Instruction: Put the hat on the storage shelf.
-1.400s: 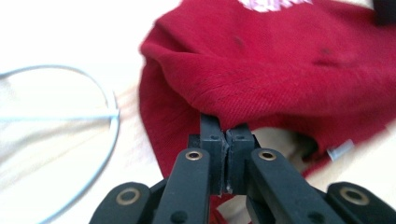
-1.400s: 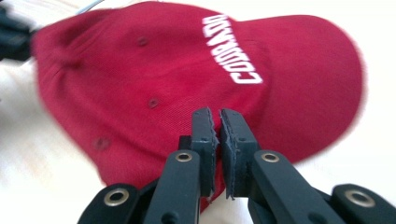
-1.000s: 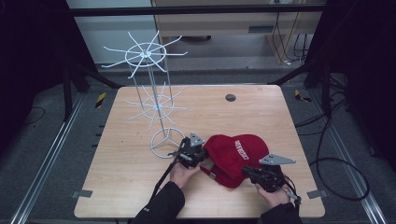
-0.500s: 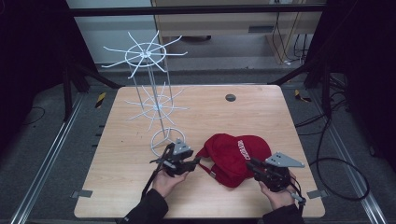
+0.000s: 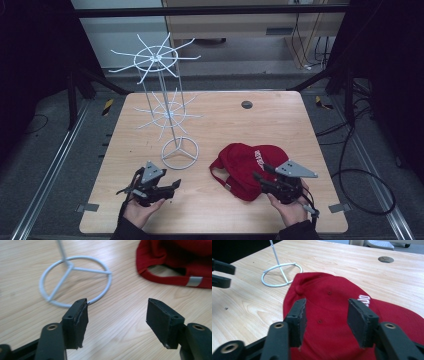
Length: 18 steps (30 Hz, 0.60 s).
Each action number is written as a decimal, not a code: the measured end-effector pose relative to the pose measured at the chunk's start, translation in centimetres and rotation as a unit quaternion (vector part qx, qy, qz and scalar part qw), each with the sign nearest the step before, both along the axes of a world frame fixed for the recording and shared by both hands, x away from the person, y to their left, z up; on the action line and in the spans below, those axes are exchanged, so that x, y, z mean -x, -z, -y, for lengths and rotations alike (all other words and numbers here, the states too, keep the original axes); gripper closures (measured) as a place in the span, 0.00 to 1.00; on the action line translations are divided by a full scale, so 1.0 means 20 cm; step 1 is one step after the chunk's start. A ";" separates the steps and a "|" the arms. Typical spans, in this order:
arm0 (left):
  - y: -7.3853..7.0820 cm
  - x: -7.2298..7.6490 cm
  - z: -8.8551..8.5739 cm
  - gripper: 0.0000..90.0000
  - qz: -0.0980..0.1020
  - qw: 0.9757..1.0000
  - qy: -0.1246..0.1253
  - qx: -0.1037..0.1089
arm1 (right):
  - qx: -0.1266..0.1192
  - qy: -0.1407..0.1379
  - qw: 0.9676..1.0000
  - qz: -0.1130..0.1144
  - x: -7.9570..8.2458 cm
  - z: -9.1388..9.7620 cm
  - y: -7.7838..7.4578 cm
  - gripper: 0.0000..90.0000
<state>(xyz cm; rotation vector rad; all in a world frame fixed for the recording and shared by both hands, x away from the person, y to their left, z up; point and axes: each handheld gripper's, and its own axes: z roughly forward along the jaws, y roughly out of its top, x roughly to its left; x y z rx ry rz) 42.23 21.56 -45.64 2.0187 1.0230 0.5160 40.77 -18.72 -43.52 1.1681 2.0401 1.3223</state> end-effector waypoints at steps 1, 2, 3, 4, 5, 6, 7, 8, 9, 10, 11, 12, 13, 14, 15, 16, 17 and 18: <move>0.00 0.00 -0.03 0.36 0.003 1.000 -0.005 0.000 | 0.002 0.000 1.000 0.000 0.00 -0.02 0.00 0.53; 0.00 0.01 -0.06 0.35 0.004 1.000 -0.012 0.001 | 0.001 -0.003 1.000 0.000 -0.01 -0.04 -0.01 0.52; 0.01 0.01 -0.09 0.34 0.002 1.000 -0.021 0.003 | 0.000 -0.005 1.000 0.000 -0.02 -0.06 -0.02 0.51; 0.01 0.01 -0.13 0.34 0.001 1.000 -0.030 0.007 | 0.001 -0.006 1.000 0.001 -0.03 -0.09 -0.02 0.50; 0.01 0.01 -0.15 0.33 0.003 0.999 -0.033 0.007 | 0.000 -0.009 1.000 0.002 -0.04 -0.12 -0.03 0.49; 0.02 0.01 -0.19 0.32 0.003 0.999 -0.043 0.007 | 0.001 -0.010 1.000 0.001 -0.04 -0.14 -0.04 0.48; 0.02 0.02 -0.22 0.31 0.001 0.999 -0.047 0.006 | 0.003 -0.006 1.000 0.001 -0.06 -0.18 -0.04 0.46; 0.03 0.02 -0.24 0.31 0.000 0.999 -0.054 0.006 | 0.003 -0.005 1.000 -0.004 -0.07 -0.20 -0.04 0.46; 0.03 0.02 -0.26 0.31 -0.001 0.998 -0.058 0.007 | 0.010 -0.009 1.000 -0.005 -0.08 -0.22 -0.05 0.46; 0.04 0.02 -0.28 0.31 -0.006 0.998 -0.064 0.010 | 0.013 -0.011 1.000 -0.006 -0.09 -0.24 -0.05 0.46; 0.04 0.02 -0.30 0.31 -0.008 0.997 -0.070 0.013 | 0.015 -0.011 1.000 -0.006 -0.09 -0.27 -0.06 0.46; 0.04 0.02 -0.32 0.31 -0.009 0.997 -0.074 0.015 | 0.017 -0.012 1.000 -0.008 -0.10 -0.30 -0.06 0.45; 0.04 0.03 -0.34 0.31 -0.008 0.997 -0.078 0.016 | 0.020 -0.015 1.000 -0.008 -0.11 -0.32 -0.06 0.45; 0.04 0.03 -0.35 0.31 -0.007 0.997 -0.080 0.015 | 0.022 -0.017 1.000 -0.008 -0.12 -0.35 -0.07 0.45; 0.04 0.03 -0.36 0.31 -0.006 0.996 -0.085 0.016 | 0.024 -0.019 0.999 -0.010 -0.13 -0.36 -0.07 0.45; 0.04 0.02 -0.38 0.31 -0.006 0.996 -0.089 0.020 | 0.026 -0.021 0.999 -0.011 -0.13 -0.38 -0.06 0.45; 0.04 0.02 -0.39 0.31 -0.008 0.995 -0.093 0.020 | 0.031 -0.024 0.999 -0.014 -0.14 -0.40 -0.06 0.44; 0.04 0.02 -0.39 0.31 -0.009 0.995 -0.097 0.021 | 0.037 -0.025 0.999 -0.014 -0.14 -0.42 -0.05 0.44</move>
